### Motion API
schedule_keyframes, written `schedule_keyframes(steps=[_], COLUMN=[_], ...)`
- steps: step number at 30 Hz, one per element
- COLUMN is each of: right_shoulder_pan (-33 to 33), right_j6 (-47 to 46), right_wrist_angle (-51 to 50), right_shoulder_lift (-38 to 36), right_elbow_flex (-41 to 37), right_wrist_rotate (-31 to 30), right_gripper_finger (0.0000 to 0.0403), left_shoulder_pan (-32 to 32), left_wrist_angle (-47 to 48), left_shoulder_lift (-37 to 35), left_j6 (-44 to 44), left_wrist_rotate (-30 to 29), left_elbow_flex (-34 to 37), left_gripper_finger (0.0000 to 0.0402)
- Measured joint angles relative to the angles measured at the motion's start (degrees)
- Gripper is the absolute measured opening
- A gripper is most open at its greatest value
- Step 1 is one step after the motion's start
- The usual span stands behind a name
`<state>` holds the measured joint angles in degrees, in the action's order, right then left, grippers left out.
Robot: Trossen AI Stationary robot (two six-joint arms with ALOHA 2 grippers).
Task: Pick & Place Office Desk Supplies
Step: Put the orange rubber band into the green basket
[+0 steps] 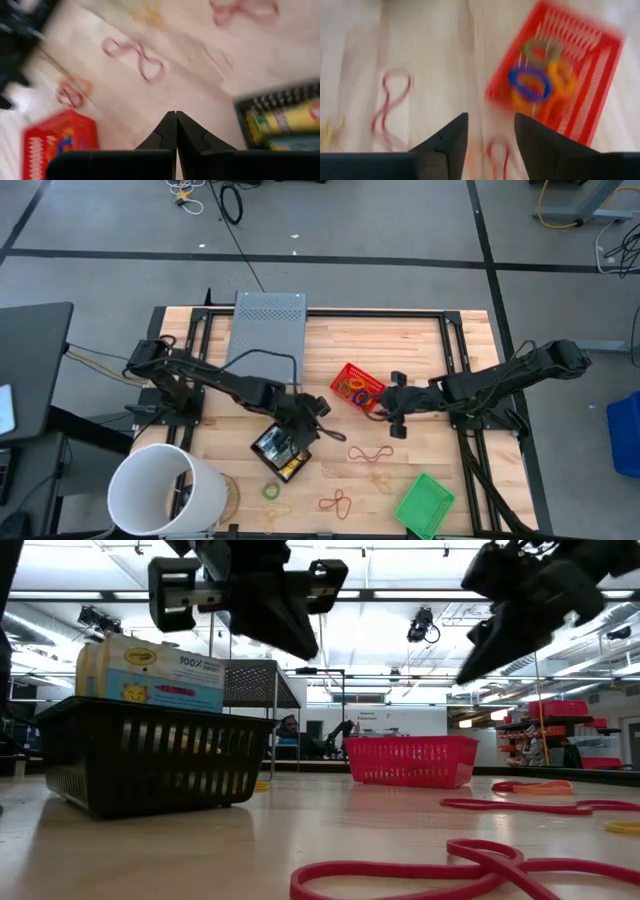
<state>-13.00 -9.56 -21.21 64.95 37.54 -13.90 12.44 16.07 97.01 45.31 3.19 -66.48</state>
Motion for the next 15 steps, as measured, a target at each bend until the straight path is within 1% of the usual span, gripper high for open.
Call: schedule_keyframes(steps=[1, 3, 6, 8, 11, 14, 15], right_shoulder_pan=[-0.1, -0.4, -0.4, -0.6, -1.3, -1.8, -1.8], right_j6=[-1.6, -4.4, -7.5, -8.5, -8.3, -7.5, -7.6], right_wrist_angle=[-3.2, -8.5, -12.2, -12.1, -11.5, -11.1, -11.0], right_shoulder_lift=[0.2, 0.6, 2.5, 4.9, 8.5, 11.7, 12.5], right_elbow_flex=[0.8, 1.5, 1.5, 1.5, 1.4, 1.4, 1.4], right_wrist_rotate=[0.8, 2.4, 5.8, 8.0, 8.9, 8.9, 8.8], right_gripper_finger=[0.0161, 0.0174, 0.0189, 0.0195, 0.0196, 0.0194, 0.0194], left_shoulder_pan=[-0.3, -1.3, -3.2, -4.5, -6.5, -8.1, -8.8], left_wrist_angle=[-2.0, -2.9, -8.7, -13.0, -20.3, -27.4, -28.3], left_shoulder_lift=[-0.1, -0.9, -1.2, -1.4, -1.5, -1.6, -2.1], left_j6=[-0.5, -1.7, -5.4, -9.6, -13.8, -16.5, -16.8], left_wrist_rotate=[1.0, 4.1, 9.7, 12.8, 17.1, 18.3, 18.3], left_elbow_flex=[-0.1, 0.0, -0.1, 0.0, -0.1, -0.1, -0.1], left_gripper_finger=[0.0001, 0.0007, 0.0022, 0.0034, 0.0055, 0.0079, 0.0087])
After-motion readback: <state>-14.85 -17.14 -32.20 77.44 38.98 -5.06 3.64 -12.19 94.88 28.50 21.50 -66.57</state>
